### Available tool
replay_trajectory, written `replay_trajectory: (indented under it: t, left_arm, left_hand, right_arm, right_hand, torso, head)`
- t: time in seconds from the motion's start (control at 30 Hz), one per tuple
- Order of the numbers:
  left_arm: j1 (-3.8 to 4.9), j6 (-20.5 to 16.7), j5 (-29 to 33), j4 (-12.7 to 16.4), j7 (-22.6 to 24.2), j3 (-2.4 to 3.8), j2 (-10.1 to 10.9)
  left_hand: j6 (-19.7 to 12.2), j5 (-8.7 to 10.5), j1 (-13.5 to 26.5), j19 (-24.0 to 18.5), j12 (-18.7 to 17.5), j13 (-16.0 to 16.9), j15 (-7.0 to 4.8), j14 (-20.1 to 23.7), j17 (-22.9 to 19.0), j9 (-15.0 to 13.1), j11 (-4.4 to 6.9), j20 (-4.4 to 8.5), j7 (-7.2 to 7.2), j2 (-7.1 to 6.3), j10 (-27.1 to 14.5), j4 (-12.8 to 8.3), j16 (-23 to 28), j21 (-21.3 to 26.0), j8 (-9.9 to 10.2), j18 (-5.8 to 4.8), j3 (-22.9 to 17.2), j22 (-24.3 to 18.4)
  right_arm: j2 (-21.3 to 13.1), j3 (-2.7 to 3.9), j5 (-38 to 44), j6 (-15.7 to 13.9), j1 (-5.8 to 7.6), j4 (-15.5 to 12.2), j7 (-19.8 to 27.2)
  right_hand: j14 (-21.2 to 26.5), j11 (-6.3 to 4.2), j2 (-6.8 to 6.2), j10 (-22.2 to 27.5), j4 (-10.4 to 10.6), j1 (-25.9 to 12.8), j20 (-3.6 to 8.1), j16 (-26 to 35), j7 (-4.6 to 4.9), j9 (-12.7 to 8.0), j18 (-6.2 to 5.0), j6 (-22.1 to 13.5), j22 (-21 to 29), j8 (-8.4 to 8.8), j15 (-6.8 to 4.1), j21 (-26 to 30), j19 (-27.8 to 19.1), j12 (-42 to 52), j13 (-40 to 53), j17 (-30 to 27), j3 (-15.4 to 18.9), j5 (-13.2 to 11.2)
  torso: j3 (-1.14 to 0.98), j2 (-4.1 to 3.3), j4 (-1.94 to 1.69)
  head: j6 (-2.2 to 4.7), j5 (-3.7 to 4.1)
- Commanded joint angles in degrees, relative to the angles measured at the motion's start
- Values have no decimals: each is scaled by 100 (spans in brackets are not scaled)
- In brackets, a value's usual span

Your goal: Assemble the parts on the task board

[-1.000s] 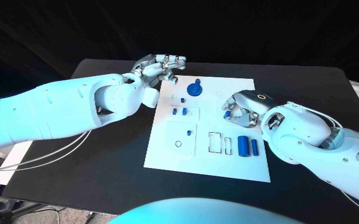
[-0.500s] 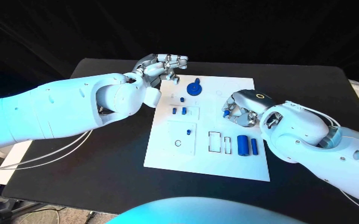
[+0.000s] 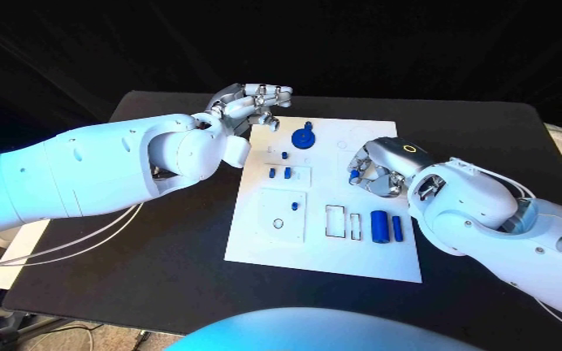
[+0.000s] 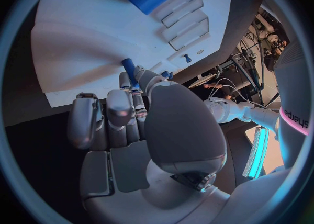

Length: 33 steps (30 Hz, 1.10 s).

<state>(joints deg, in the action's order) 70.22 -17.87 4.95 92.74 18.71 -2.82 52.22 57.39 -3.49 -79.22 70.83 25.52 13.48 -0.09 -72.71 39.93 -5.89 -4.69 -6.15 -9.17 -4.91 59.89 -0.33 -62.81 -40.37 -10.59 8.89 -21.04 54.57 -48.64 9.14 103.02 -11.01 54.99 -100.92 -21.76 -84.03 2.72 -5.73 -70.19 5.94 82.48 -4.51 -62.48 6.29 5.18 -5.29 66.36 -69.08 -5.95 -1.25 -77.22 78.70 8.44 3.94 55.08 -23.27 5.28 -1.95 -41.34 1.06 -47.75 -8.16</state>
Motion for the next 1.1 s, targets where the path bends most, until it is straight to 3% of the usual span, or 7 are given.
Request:
replay_trajectory:
  t: [0.03, 0.23, 0.37, 0.63, 0.77, 0.87, 1.1]
  left_arm:
    - [3, 112, -23, -4, 18, 4, -1]
    - [3, 117, -23, -24, 17, 3, -1]
    - [2, 129, -23, -54, 17, 2, -25]
    - [0, 141, -23, -101, 23, 2, -68]
    - [0, 138, -23, -123, 19, 2, -80]
    - [0, 140, -23, -122, 20, 2, -86]
    - [0, 163, -23, -133, 13, 2, -112]
  left_hand:
    - [-24, -31, 16, 0, 26, 7, 34, 18, -4, 9, -7, 7, 1, 42, -31, -6, -31, 24, -32, 60, 28, -7]
    - [-24, -31, 16, 0, 26, 7, 34, 18, -4, 9, -7, 7, 1, 42, -31, -6, -31, 24, -32, 60, 28, -7]
    - [-24, -31, 16, 0, 26, 7, 34, 18, -4, 9, -7, 7, 1, 42, -31, -6, -31, 24, -32, 60, 28, -7]
    - [-26, -33, 11, -1, 34, 8, 34, 19, -4, 9, -7, 6, 2, 47, -36, -9, -33, 30, -36, 61, 27, -11]
    - [-26, -33, 11, -1, 34, 8, 34, 19, -4, 9, -7, 6, 2, 47, -36, -9, -33, 30, -36, 61, 27, -11]
    - [-26, -33, 11, -1, 34, 8, 34, 19, -4, 9, -7, 6, 2, 47, -36, -9, -33, 30, -36, 61, 27, -11]
    - [-25, -35, 0, 1, 45, 11, 34, 23, -10, 8, -4, 5, 4, 57, -41, -14, -32, 30, -42, 61, 23, -10]
  right_arm:
    - [-70, 14, -63, -417, -4, -145, 64]
    - [-196, 67, -438, -558, 5, -517, 176]
    - [-83, 82, -847, -544, -12, -771, 300]
    - [361, 68, -1059, -419, -242, -916, 500]
    - [613, -7, -977, -328, -344, -864, 591]
    - [798, -74, -1003, -252, -412, -737, 668]
    - [1102, -155, -976, -83, -534, -439, 780]
  right_hand:
    - [-122, 29, 63, -24, -2, 25, 0, -29, 29, 7, 64, 12, -1, 15, -37, -16, 38, -46, -11, 1, -42, 24]
    - [-121, 42, 51, -21, 4, 1, -3, -42, 41, 7, 66, 3, -11, 30, -29, -24, 40, -84, -14, 11, -62, 15]
    - [-123, 50, 47, -24, -2, -8, -3, -62, 57, 9, 65, 0, -11, 42, -23, -26, 39, -116, -15, 29, -81, 47]
    - [-119, 61, 42, -24, -22, -8, -8, -60, 75, 10, 61, -10, 6, 58, -16, -17, 27, -153, -15, 18, -100, 77]
    - [-118, 65, 39, -22, -29, -8, -10, -57, 81, 9, 60, -15, 13, 64, -13, -13, 22, -164, -15, 12, -104, 83]
    - [-116, 76, 31, -15, -35, -23, -15, -61, 93, 8, 57, -28, 25, 79, -5, -7, 14, -190, -16, 12, -106, 75]
    - [-113, 84, 33, -4, -50, -23, -20, -62, 102, 7, 54, -42, 34, 94, 2, -2, 7, -219, -17, 8, -116, 73]
  torso:
    - [-2, 12, 3]
    - [13, 26, 18]
    - [2, 34, 26]
    - [8, 35, 20]
    - [-3, 28, 12]
    - [18, 30, 15]
    - [8, 28, 24]
  head:
    - [15, 1]
    - [31, 1]
    - [52, -29]
    - [32, -130]
    - [3, -192]
    - [-25, -223]
    - [-53, -267]
